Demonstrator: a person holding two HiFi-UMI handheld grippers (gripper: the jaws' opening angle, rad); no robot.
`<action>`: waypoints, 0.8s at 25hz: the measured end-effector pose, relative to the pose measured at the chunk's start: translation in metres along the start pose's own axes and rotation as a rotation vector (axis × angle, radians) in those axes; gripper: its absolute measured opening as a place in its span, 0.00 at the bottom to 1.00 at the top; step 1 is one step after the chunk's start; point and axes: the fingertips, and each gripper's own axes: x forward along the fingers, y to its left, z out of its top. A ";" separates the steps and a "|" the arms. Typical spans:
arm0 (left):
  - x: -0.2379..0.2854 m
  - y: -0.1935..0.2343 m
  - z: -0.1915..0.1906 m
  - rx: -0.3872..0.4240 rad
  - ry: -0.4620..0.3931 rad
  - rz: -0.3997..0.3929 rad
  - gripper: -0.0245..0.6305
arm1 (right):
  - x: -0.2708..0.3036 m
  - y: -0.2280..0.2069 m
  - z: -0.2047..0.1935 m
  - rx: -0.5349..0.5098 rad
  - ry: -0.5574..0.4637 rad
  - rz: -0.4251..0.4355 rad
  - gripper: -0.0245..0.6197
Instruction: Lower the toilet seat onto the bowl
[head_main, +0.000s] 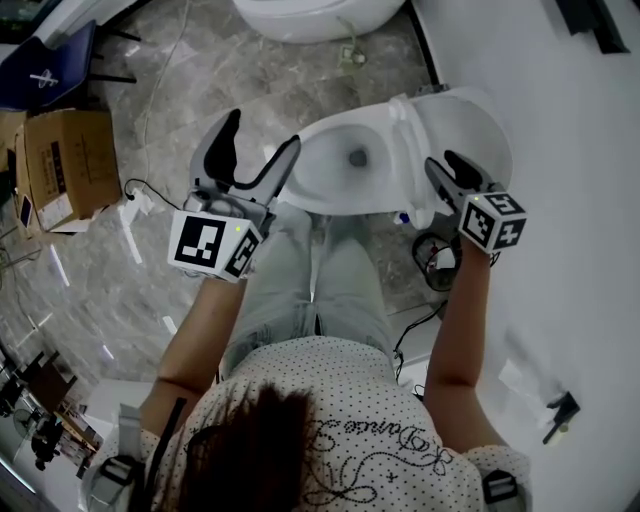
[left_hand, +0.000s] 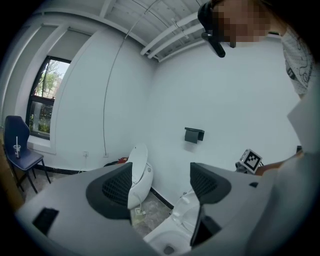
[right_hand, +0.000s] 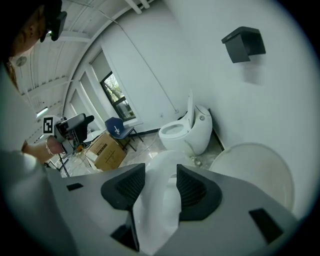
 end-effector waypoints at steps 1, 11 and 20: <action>-0.002 0.003 -0.001 -0.002 0.001 0.005 0.58 | 0.003 0.005 -0.001 0.004 0.008 0.016 0.35; -0.048 0.060 0.014 -0.029 0.001 0.057 0.58 | 0.040 0.088 0.002 -0.031 0.098 0.081 0.29; -0.080 0.097 -0.010 -0.055 0.006 0.121 0.58 | 0.078 0.130 -0.024 -0.052 0.143 0.128 0.20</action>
